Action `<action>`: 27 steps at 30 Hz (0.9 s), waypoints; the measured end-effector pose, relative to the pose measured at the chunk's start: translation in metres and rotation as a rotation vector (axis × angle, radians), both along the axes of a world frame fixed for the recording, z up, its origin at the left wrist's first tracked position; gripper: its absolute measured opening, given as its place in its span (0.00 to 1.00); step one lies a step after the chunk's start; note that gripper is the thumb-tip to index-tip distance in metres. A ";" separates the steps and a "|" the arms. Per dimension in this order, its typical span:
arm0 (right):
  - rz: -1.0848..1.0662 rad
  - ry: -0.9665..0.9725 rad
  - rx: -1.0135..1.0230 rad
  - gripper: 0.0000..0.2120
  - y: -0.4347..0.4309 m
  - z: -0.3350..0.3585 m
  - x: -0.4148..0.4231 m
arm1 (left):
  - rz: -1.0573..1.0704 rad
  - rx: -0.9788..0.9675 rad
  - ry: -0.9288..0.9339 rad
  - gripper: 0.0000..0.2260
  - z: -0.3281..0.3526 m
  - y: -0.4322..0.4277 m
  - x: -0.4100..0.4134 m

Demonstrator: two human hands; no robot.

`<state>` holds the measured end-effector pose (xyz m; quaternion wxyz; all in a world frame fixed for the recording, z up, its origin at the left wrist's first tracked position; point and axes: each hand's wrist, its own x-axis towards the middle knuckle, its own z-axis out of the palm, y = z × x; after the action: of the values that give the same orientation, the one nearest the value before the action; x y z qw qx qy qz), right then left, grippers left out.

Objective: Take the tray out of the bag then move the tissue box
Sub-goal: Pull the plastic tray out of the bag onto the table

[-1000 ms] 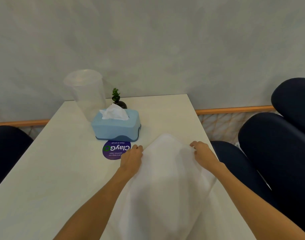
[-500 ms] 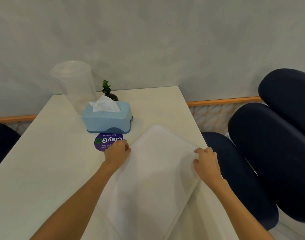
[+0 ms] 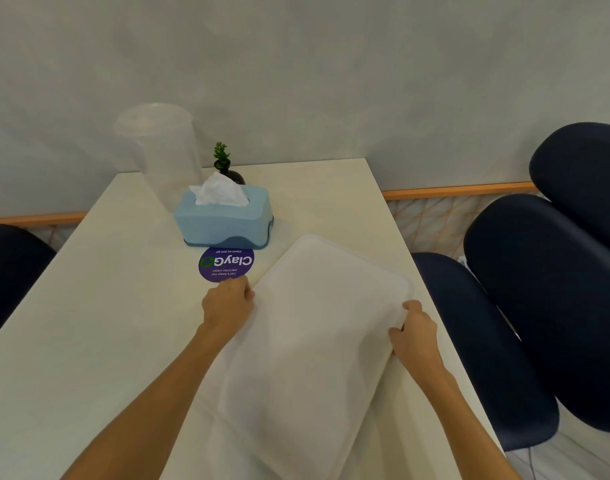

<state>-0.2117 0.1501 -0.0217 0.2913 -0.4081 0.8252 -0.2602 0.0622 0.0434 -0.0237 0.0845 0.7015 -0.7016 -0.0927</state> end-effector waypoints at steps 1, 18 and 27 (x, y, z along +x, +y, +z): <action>-0.007 0.005 -0.026 0.24 -0.004 0.000 -0.002 | 0.020 0.012 0.010 0.10 0.000 0.001 0.000; 0.063 0.193 0.011 0.09 -0.030 -0.001 -0.039 | 0.176 0.118 0.332 0.05 -0.009 0.040 -0.027; 0.101 0.222 0.000 0.09 -0.089 -0.001 -0.065 | 0.164 0.126 0.354 0.03 -0.006 0.006 -0.054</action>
<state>-0.2772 0.0609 -0.0225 0.2109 -0.4756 0.8307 -0.1982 0.0087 0.0494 -0.0299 0.1699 0.7327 -0.6092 -0.2511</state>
